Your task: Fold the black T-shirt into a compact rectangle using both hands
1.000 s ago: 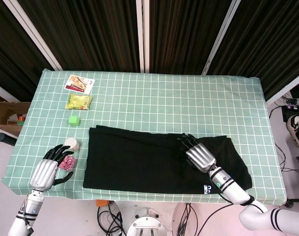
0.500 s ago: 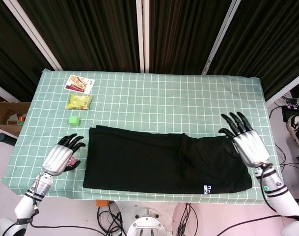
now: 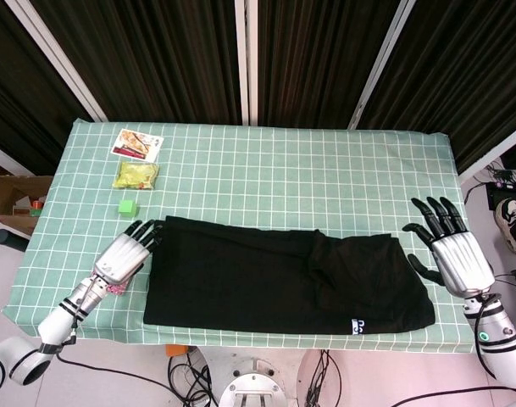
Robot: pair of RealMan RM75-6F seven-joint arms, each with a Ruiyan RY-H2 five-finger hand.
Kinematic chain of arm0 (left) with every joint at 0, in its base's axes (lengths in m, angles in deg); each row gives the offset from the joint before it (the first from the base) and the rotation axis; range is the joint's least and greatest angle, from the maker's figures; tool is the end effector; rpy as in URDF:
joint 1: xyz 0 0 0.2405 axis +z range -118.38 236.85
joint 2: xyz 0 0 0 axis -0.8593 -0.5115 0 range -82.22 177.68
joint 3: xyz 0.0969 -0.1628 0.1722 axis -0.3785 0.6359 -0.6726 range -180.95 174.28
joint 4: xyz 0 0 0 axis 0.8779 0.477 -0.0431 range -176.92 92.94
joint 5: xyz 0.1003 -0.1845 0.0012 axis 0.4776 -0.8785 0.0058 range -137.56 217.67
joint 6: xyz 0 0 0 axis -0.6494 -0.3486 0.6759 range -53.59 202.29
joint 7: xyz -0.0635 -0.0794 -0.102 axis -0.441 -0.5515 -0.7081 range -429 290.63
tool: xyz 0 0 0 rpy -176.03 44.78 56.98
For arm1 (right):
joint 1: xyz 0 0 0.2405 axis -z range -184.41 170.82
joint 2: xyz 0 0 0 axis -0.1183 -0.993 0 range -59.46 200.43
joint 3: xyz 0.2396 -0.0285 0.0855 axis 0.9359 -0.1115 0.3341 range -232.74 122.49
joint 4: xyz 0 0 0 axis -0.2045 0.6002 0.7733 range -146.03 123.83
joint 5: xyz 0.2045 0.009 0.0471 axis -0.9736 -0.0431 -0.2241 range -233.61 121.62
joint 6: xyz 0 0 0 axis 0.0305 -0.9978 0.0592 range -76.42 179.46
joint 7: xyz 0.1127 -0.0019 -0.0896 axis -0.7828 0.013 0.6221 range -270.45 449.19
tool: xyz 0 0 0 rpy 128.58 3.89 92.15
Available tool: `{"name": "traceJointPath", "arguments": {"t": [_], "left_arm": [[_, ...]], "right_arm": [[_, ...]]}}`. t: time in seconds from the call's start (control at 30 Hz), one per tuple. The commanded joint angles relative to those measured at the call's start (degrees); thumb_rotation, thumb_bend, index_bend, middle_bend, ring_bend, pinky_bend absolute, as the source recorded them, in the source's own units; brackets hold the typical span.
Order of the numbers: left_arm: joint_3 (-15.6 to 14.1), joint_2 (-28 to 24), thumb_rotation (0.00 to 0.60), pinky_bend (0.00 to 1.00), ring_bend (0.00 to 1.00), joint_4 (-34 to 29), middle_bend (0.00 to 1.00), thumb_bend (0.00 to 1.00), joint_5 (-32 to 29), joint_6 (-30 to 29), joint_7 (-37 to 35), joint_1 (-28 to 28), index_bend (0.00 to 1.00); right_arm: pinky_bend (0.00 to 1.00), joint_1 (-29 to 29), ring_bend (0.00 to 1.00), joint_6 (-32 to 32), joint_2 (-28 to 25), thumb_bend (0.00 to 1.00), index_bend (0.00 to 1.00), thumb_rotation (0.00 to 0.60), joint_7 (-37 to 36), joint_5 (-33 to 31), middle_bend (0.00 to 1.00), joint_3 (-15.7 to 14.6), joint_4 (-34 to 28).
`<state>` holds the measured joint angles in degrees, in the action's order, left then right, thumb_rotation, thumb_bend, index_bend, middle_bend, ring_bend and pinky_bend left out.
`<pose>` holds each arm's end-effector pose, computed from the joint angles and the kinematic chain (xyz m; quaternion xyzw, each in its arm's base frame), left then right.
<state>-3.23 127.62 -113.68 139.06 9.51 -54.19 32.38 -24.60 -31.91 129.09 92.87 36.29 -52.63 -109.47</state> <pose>-0.2656 0.2793 0.0374 -0.8335 -0.1584 -0.2857 0.4455 -0.2375 -0.2364 0.1686 0.6809 -0.2798 0.4438 0.5110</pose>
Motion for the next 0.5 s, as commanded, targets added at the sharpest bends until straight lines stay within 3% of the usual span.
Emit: {"name": "traceJointPath", "arguments": {"t": [0.03,0.5], "left_arm": [[-0.65,-0.02,0.600,0.19,0.09,0.35,0.12,0.24,-0.53,1.06,-1.77,-0.86,0.26],[-2.27,5.08,0.600,0.19,0.09,7.51,0.12,0.18,-1.17,1.75,-6.50,-2.72,0.26]], "right_arm": [[0.00,0.20,0.00,0.19,0.43,0.24,0.37,0.600,-0.21,-0.01,0.09,0.04,0.45],[0.00,1.22,0.00,0.55,1.63,0.24,0.37,0.600,-0.85,-0.18,0.09,0.58,1.48]]}}
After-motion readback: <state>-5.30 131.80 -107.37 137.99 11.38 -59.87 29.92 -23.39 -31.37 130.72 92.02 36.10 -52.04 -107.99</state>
